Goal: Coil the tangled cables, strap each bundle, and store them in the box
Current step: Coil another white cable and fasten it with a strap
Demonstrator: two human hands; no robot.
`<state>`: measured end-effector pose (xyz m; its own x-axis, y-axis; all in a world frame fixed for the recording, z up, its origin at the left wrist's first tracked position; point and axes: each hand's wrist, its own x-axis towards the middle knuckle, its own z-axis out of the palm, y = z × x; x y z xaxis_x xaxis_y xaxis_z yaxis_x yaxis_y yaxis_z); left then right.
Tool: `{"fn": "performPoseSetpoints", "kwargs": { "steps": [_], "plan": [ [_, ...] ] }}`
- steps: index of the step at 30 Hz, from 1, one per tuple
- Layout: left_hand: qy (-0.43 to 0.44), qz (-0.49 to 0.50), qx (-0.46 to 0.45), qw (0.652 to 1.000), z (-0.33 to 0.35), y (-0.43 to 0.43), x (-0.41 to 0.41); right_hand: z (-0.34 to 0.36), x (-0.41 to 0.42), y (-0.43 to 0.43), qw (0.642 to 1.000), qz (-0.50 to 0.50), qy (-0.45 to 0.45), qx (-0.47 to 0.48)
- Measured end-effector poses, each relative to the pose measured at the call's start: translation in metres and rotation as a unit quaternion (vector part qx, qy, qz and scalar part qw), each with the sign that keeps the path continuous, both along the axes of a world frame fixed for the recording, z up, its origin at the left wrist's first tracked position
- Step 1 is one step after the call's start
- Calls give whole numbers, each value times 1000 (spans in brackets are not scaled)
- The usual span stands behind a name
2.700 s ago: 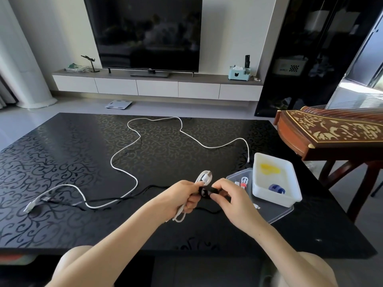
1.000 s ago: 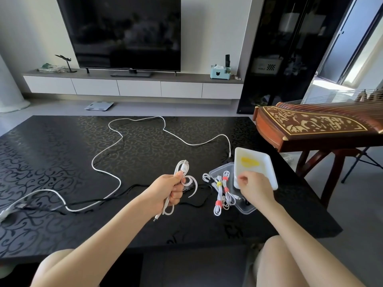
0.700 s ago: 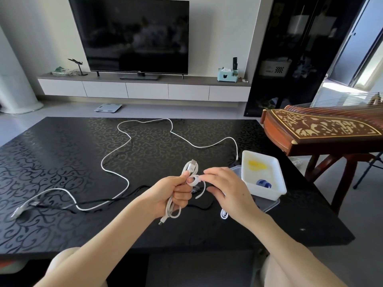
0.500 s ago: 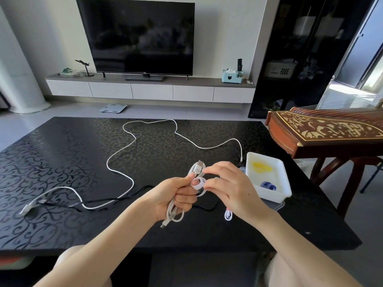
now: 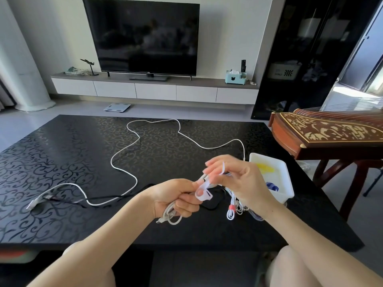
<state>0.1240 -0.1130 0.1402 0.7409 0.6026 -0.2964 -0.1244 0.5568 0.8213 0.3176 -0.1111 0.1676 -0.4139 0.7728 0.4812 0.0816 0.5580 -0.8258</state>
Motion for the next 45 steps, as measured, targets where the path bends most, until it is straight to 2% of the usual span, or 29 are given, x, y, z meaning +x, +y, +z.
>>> {"fn": "performPoseSetpoints", "kwargs": {
  "steps": [2, 4, 7, 8, 12, 15, 18, 20, 21, 23, 25, 31, 34, 36, 39, 42, 45],
  "plan": [
    [-6, -18, 23, 1000, 4, -2, 5, 4, -6, -5, 991, -7, 84, -105],
    [-8, -15, 27, 999, 8, -4, 7, 10, -9, -6, 979, -52, 141, -135],
    [51, 42, 41, 997, 4, -7, 9, 23, -3, -1, 941, -65, 263, -204],
    [87, 76, 60, 991, 2, -8, 10, 27, 2, 2, 936, -56, 272, -215],
    [214, 203, 180, 938, -5, -7, 9, 26, 16, 1, 977, -18, 119, -178],
    [279, 243, 232, 899, -6, -2, 8, 20, 23, -4, 990, -15, 36, -137],
    [295, 253, 242, 889, -8, 1, 7, 19, 28, -8, 994, -6, -23, -104],
    [277, 258, 238, 895, -8, 2, 5, 19, 29, -10, 996, -8, -23, -91],
    [267, 259, 235, 898, -9, 2, 4, 17, 27, -10, 996, -5, 4, -91],
    [252, 259, 232, 903, -9, 2, 3, 12, 21, -10, 983, 5, 114, -144],
    [243, 267, 226, 905, -10, 1, 4, 5, 10, -11, 968, -7, 169, -186],
    [235, 300, 225, 897, -11, -5, 17, -21, -17, -14, 969, -62, 36, -235],
    [225, 317, 218, 895, -8, -4, 17, -21, -21, -16, 954, -37, 54, -293],
    [243, 321, 230, 886, -8, -2, 15, -20, -22, -18, 958, -28, 61, -278],
    [306, 319, 296, 847, -12, -3, 14, -16, -27, -21, 975, -40, 53, -212],
    [424, 294, 402, 757, -18, -9, 17, -18, -33, -18, 977, -86, 64, -183],
    [457, 297, 459, 701, -22, -12, 21, -29, -36, -12, 970, -142, 88, -179]
  ]
}}
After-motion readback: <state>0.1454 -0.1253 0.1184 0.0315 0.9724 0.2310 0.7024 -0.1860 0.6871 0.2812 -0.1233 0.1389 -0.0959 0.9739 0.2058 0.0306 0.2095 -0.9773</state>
